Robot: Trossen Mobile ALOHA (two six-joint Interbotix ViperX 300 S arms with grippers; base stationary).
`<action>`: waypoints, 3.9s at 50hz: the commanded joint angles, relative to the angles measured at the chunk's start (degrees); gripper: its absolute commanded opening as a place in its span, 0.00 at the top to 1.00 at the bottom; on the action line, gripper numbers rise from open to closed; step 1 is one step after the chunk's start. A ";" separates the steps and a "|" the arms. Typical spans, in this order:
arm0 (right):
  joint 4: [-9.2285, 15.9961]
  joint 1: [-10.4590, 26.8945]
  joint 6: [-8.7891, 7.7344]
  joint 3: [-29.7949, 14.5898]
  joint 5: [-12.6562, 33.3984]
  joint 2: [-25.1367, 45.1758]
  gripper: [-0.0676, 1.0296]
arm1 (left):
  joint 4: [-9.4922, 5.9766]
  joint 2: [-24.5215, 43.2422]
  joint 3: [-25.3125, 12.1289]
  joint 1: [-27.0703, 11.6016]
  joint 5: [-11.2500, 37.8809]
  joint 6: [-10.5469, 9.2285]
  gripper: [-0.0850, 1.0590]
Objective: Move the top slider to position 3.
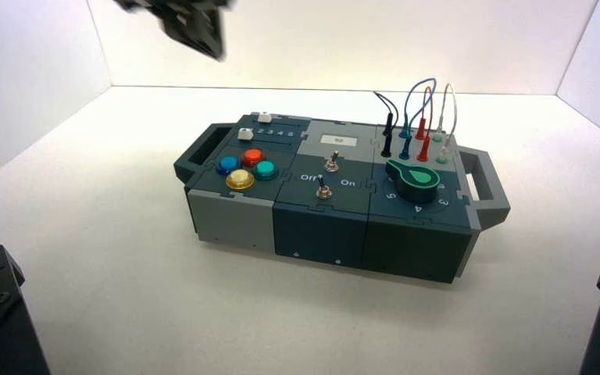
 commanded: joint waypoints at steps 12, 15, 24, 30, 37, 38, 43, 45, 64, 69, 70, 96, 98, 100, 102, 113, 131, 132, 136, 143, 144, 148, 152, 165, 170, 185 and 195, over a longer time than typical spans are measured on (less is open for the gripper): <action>-0.26 -0.26 0.18 -0.70 -0.79 1.05 0.96 | 0.18 11.16 -9.40 -1.05 -0.09 2.20 0.95; -0.26 -0.26 0.18 -0.62 -0.79 1.05 0.96 | 0.18 12.30 -10.37 -1.05 0.00 2.46 0.95; -0.44 -0.26 0.18 -0.70 -0.79 1.05 0.96 | 0.18 16.35 -12.83 -1.05 0.97 3.34 0.95; -0.53 -0.26 0.18 -0.79 -0.79 1.05 0.96 | 0.18 18.19 -13.89 -1.05 1.58 3.43 0.95; -0.53 -0.26 0.18 -0.70 -0.79 0.97 0.96 | 0.26 19.07 -14.15 -1.05 1.67 4.13 0.95; -0.53 -0.26 0.18 -0.70 -0.79 1.05 0.96 | 0.26 19.16 -14.15 -1.05 1.67 4.13 0.95; -0.53 -0.26 0.18 -0.70 -0.79 0.97 0.96 | 0.26 19.69 -14.41 -1.05 1.67 4.22 0.95; -0.53 -0.26 0.18 -0.70 -0.79 0.97 0.96 | 0.26 19.78 -14.41 -1.05 1.67 4.22 0.95; -0.53 -0.26 0.26 -0.70 -0.79 0.97 0.96 | 0.26 19.78 -14.24 -1.05 3.25 4.31 0.95; -0.53 -0.26 0.18 -0.70 -0.79 0.97 0.96 | 0.26 19.78 -14.33 -1.05 3.43 4.39 0.95; -0.53 -0.26 0.26 -0.70 -0.79 0.97 0.96 | 0.26 19.78 -14.41 -1.05 3.43 4.39 0.95; -0.70 -0.26 0.26 -0.79 -0.88 0.97 0.96 | 0.26 19.78 -14.59 -2.11 3.78 4.57 0.95; -0.70 -0.26 0.26 -0.70 -0.79 0.97 0.96 | 0.26 19.78 -14.59 -2.11 3.87 4.48 0.95; -0.70 -0.26 0.26 -0.79 -0.79 0.97 0.96 | 0.26 19.78 -14.68 -2.29 3.96 4.57 0.95; -0.70 -0.26 0.26 -0.79 -0.79 0.97 0.96 | 0.18 19.78 -14.77 -2.29 4.04 4.66 0.95; -0.70 -0.26 0.26 -0.70 -0.79 0.97 0.96 | 0.26 19.86 -15.47 -3.08 4.57 4.83 0.95; -0.70 -0.26 0.26 -0.79 -0.79 0.97 0.96 | 0.26 20.04 -15.64 -3.43 5.10 4.83 0.95; -0.70 -0.26 0.26 -0.79 -0.79 0.97 0.96 | 0.18 20.04 -15.64 -3.43 5.19 4.83 0.95; -0.70 -0.26 0.26 -0.79 -0.79 0.97 0.96 | 0.26 20.04 -15.64 -3.43 5.27 4.83 0.95; -0.70 -0.26 0.26 -0.79 -0.79 0.97 0.96 | 0.18 19.95 -15.64 -3.52 5.27 4.83 0.95; -0.70 -0.26 0.26 -0.70 -0.79 0.97 0.96 | 0.18 20.04 -15.64 -3.52 5.36 4.83 0.95; -0.70 -0.26 0.26 -0.79 -0.79 0.97 0.96 | 0.18 20.04 -15.64 -3.60 5.36 4.83 0.95; -0.70 -0.26 0.26 -0.79 -0.79 0.97 0.96 | 0.18 19.95 -15.64 -3.69 5.36 4.83 0.95; -0.79 -0.26 0.26 -0.79 -0.79 0.97 0.96 | 0.18 20.04 -15.73 -3.87 5.54 4.92 0.95; -0.79 -0.26 0.26 -0.79 -0.79 0.97 0.96 | 0.18 20.04 -15.73 -3.87 5.54 4.92 0.95; -0.79 -0.26 0.26 -0.79 -0.79 0.97 0.96 | 0.26 20.30 -15.82 -3.96 5.80 5.19 0.95; -0.88 -0.26 0.26 -0.79 -0.79 0.97 0.96 | 0.18 20.57 -15.82 -3.96 5.89 5.19 0.95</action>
